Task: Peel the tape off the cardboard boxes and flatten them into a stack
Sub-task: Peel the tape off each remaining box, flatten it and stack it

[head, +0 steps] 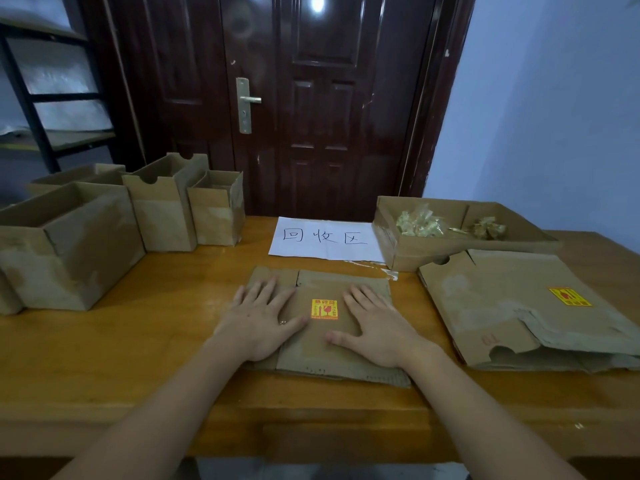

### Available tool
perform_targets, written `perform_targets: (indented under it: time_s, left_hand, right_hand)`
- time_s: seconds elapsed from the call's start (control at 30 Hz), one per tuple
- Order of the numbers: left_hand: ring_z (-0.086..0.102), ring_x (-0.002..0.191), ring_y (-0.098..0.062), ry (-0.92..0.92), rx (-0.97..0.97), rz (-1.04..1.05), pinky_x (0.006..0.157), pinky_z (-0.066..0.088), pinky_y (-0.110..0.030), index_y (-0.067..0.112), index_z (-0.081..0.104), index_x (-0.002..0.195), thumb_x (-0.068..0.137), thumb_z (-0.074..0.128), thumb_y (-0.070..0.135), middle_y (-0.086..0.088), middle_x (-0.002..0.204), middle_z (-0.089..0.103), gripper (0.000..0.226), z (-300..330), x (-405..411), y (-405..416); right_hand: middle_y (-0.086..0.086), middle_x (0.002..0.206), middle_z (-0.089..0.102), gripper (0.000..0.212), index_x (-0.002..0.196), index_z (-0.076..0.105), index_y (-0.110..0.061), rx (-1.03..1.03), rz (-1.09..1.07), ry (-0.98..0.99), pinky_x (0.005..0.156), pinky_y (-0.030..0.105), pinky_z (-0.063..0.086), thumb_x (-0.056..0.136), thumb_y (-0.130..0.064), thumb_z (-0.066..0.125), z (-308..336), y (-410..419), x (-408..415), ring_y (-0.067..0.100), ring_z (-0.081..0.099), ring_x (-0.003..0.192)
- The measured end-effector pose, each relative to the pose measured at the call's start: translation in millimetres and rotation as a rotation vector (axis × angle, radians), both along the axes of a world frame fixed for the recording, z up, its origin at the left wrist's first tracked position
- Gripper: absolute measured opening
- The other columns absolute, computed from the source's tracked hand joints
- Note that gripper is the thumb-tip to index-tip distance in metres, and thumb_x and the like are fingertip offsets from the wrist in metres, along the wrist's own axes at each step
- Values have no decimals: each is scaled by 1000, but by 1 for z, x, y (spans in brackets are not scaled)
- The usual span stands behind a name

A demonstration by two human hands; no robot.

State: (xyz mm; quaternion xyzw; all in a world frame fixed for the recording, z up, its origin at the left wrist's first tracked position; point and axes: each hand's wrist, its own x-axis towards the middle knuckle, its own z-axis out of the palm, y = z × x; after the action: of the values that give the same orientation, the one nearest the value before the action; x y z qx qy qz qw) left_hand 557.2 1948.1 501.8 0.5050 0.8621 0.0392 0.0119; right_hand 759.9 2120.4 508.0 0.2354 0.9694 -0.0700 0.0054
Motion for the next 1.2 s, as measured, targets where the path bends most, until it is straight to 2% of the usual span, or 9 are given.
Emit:
perform_targets:
  time_s: [0.2, 0.4, 0.47, 0.57, 0.7, 0.8, 1.0, 1.1, 1.2]
  left_hand:
    - [-4, 159, -25, -67, 2, 92, 127, -1, -51, 45, 2, 161, 73, -3, 99, 1, 173, -7, 103, -2, 6, 4]
    - [5, 158, -32, -105, 0, 309, 124, 4, -56, 26, 13, 164, 60, 10, 107, -10, 171, 10, 132, 6, -9, -12]
    - [16, 156, -28, -158, 78, 270, 125, 8, -58, 26, 25, 160, 65, 26, 104, -6, 168, 23, 122, 8, -8, -15]
    - [30, 150, -24, -304, 259, 253, 124, 16, -54, 29, 46, 148, 69, 68, 84, -1, 161, 35, 99, 13, -7, -20]
    - [36, 141, -25, -472, 459, 235, 113, 39, -46, 35, 54, 135, 55, 92, 60, 4, 157, 24, 92, 19, -7, -26]
    - [36, 141, -27, -445, 508, 268, 112, 41, -51, 35, 55, 135, 57, 95, 50, 5, 155, 23, 89, 36, -6, -22]
    - [41, 133, -25, -528, 629, 246, 109, 42, -53, 31, 59, 137, 64, 94, 47, 2, 152, 33, 82, 90, 17, -9]
    - [37, 120, -14, -629, 721, 176, 107, 42, -47, 30, 61, 137, 67, 94, 43, 4, 149, 33, 78, 111, 45, 14]
    - [37, 116, -11, -746, 745, 85, 97, 40, -33, 28, 59, 139, 73, 93, 37, 7, 144, 31, 75, 122, 86, 51]
  right_hand:
    - [-9, 170, -10, 116, 162, -2, -36, 11, 14, -56, 124, 38, -11, 69, -105, 12, 12, 15, -4, 11, -14, 155]
    - [0, 171, -1, 124, 162, 12, -37, -78, -232, 14, 125, 53, 4, 61, -108, 20, 6, 1, 1, 39, -4, 156]
    - [-2, 170, 12, 119, 159, 25, -35, -91, -235, 80, 124, 55, 9, 63, -105, 30, 7, -4, 1, 40, 4, 155]
    - [-7, 166, 23, 113, 153, 39, -37, -140, -243, 184, 123, 55, 16, 60, -100, 50, 10, -8, 3, 35, 10, 154]
    - [-11, 163, 26, 112, 149, 45, -37, -170, -255, 300, 123, 56, 18, 55, -96, 59, 14, -14, 9, 32, 5, 155]
    - [-8, 165, 22, 104, 148, 47, -37, -164, -269, 370, 122, 56, 15, 60, -89, 66, 25, -20, 12, 28, 3, 155]
    - [-7, 163, 29, 79, 136, 61, -38, -81, -288, 528, 120, 56, 19, 70, -80, 69, 74, -12, 35, 21, 17, 150]
    - [-9, 161, 33, 75, 132, 66, -37, -22, -313, 572, 121, 55, 21, 71, -82, 66, 109, 10, 65, 20, 22, 149]
    - [-8, 157, 41, 77, 128, 70, -33, 1, -337, 575, 120, 52, 26, 68, -82, 68, 137, 43, 111, 20, 30, 147]
